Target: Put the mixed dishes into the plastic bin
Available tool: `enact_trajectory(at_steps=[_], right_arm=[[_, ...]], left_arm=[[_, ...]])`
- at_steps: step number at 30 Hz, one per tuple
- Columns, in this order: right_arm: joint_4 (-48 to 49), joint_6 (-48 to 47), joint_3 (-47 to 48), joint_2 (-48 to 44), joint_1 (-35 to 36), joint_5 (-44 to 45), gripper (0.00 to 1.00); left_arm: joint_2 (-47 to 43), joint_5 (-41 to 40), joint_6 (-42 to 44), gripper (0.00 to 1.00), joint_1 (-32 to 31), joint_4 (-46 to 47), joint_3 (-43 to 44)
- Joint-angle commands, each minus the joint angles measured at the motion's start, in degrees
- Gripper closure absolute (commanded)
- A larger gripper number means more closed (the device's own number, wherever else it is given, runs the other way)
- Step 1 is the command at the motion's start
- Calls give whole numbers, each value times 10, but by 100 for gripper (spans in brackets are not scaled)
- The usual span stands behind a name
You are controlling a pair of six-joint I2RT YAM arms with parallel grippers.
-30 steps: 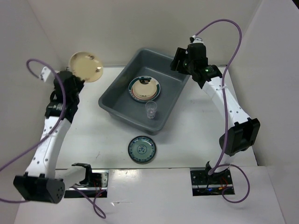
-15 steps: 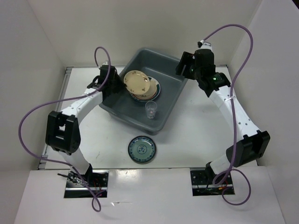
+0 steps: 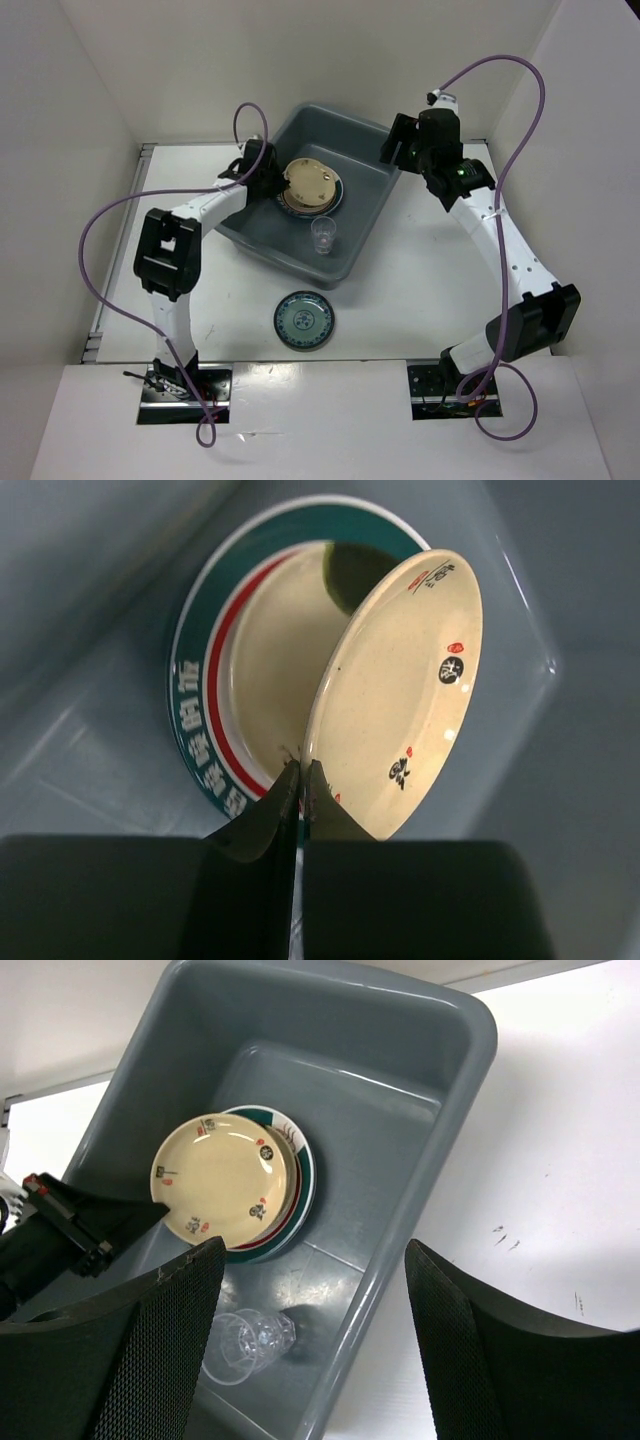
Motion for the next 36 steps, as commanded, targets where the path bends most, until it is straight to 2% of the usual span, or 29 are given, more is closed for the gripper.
enact_trajectory(at_steps=[1, 9, 11, 14, 17, 18, 21, 22, 25, 26, 30, 34, 36], right_arm=[[24, -7, -7, -27, -3, 17, 22], [24, -7, -18, -38, -3, 17, 22], [24, -7, -25, -38, -8, 23, 22], [24, -7, -30, -44, -8, 24, 22], [24, -7, -30, -44, -8, 24, 22], [24, -7, -30, -44, -8, 24, 22], [24, -7, -30, -49, -8, 16, 21], [19, -7, -30, -49, -8, 16, 21], [19, -14, -40, -69, -8, -21, 19], [19, -14, -48, -76, -8, -29, 19], [1, -25, -90, -122, -8, -80, 19], [-42, -40, -136, -138, 12, -116, 19], [-53, -40, -153, -143, 48, -138, 19]], left_arm=[[9, -21, 0, 100, 2, 33, 42], [81, -7, -12, 98, 2, 54, 61], [81, -7, -12, 91, 2, 54, 54], [81, -14, -12, 72, 2, 47, 47], [75, -25, -12, 65, 2, 47, 41], [69, -31, -12, 58, 2, 47, 35], [42, -39, -6, 42, 2, 47, 29], [25, -39, 4, 30, 2, 47, 35], [-21, -6, 15, 23, 2, 41, 54], [-35, 9, 23, 17, 2, 41, 65], [-113, 50, 38, 17, -4, 29, 76], [-241, 13, 53, 16, -20, 15, 38], [-289, -26, 53, 15, -26, 15, 8]])
